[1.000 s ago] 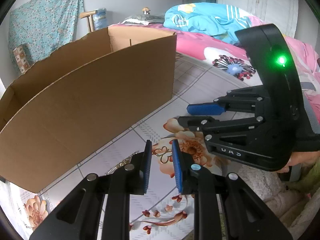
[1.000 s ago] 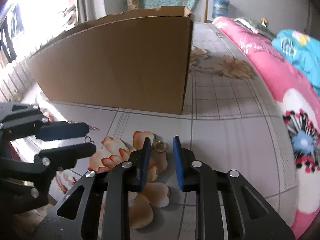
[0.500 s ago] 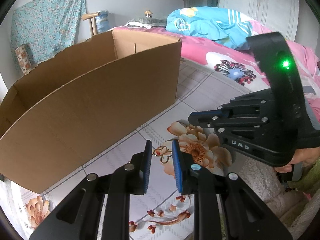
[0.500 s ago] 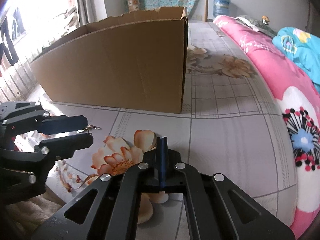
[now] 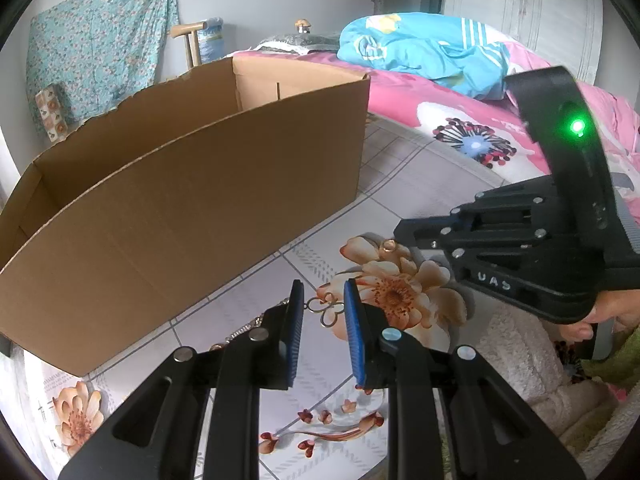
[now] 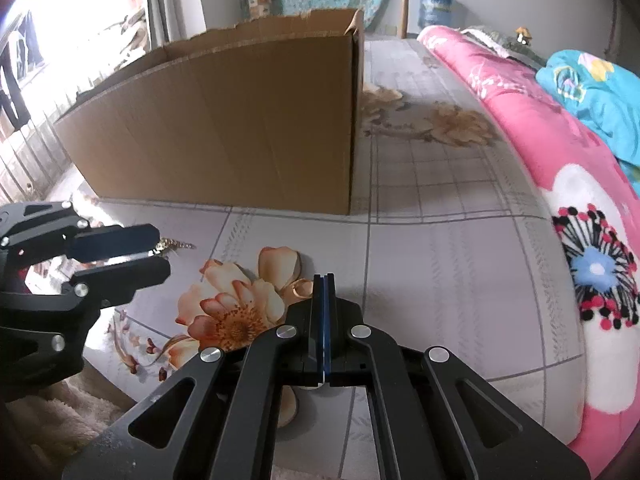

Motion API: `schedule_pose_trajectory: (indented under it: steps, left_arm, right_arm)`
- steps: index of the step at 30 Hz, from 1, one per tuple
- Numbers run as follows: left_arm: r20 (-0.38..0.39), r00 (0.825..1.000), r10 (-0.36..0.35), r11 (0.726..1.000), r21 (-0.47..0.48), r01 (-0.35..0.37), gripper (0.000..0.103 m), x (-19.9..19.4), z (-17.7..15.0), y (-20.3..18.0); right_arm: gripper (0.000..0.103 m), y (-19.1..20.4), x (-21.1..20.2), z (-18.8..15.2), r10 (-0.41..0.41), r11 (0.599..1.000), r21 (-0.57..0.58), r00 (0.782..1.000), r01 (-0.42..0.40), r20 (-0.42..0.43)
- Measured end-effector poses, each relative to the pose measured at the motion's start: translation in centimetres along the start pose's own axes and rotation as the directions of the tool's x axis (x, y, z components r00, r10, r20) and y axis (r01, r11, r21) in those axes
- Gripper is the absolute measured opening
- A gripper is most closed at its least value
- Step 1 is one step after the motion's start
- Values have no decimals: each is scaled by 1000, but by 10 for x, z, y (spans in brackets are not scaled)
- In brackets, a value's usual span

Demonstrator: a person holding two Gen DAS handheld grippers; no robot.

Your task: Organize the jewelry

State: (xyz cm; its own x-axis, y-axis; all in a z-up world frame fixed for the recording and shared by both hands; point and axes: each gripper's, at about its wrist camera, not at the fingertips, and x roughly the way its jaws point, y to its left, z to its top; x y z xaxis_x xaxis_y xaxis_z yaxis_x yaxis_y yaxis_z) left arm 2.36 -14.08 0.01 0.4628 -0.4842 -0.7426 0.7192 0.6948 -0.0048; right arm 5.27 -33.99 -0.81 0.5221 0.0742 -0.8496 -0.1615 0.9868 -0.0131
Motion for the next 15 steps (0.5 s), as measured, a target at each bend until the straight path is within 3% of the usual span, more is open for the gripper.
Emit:
schedule_pose_trajectory:
  steps: [10,15]
  left_arm:
    - [-1,1000,-7,1000,-14,7,20,3,-2,5]
    - [0,1000,-9,1000,-17,9,20,3,-2,7]
  right_arm:
    - [2,12,-6,-2,59,998,-1,998,-59,-19]
    - [18,6,-7,4,46,997,62,999,-47,9]
